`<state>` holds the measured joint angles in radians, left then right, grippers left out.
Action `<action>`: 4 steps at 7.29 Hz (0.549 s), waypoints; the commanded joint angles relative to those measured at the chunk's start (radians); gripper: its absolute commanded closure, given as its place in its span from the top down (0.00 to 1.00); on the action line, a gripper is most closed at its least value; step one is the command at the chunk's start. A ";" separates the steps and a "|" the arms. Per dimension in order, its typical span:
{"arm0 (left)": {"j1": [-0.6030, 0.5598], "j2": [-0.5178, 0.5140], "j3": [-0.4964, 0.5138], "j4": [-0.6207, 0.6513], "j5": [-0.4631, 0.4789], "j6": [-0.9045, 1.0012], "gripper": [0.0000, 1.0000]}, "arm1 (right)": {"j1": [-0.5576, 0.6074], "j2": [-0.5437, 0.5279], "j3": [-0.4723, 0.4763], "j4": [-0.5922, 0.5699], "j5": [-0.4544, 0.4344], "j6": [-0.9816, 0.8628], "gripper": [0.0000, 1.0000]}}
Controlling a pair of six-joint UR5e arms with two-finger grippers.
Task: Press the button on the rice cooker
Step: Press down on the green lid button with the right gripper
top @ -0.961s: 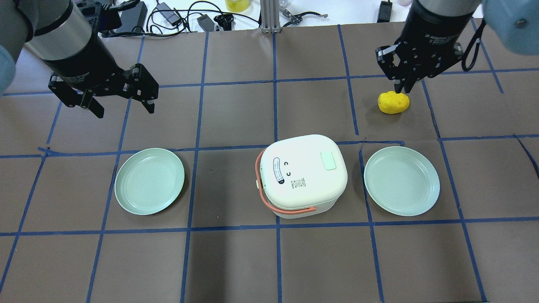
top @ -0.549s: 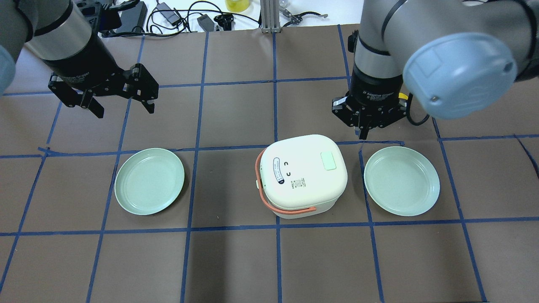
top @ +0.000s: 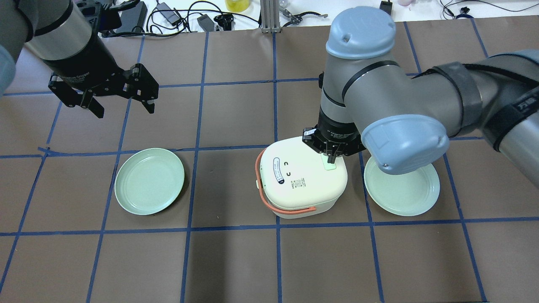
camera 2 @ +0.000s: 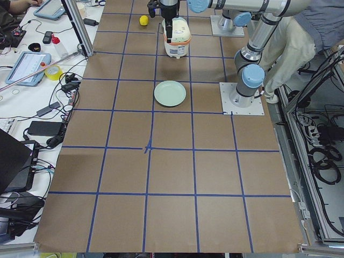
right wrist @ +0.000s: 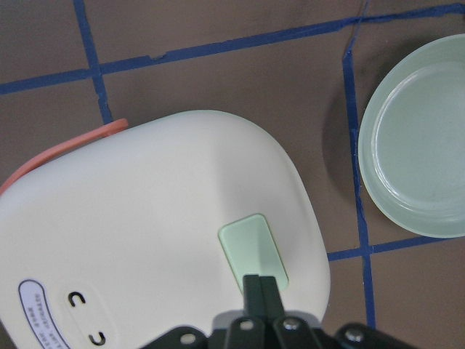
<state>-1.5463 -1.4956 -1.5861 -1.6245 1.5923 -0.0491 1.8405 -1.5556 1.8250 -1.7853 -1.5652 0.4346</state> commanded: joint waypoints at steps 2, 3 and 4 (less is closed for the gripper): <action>0.000 0.000 0.000 0.000 0.000 0.000 1.00 | 0.005 0.003 0.019 -0.042 -0.013 -0.017 0.00; 0.000 0.000 0.000 0.000 0.000 -0.002 1.00 | 0.005 0.005 0.019 -0.042 -0.019 -0.054 0.00; 0.000 0.000 0.000 0.000 0.000 0.000 1.00 | 0.005 0.006 0.026 -0.042 -0.018 -0.053 0.00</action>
<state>-1.5462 -1.4956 -1.5861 -1.6245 1.5922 -0.0498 1.8453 -1.5511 1.8457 -1.8264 -1.5805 0.3945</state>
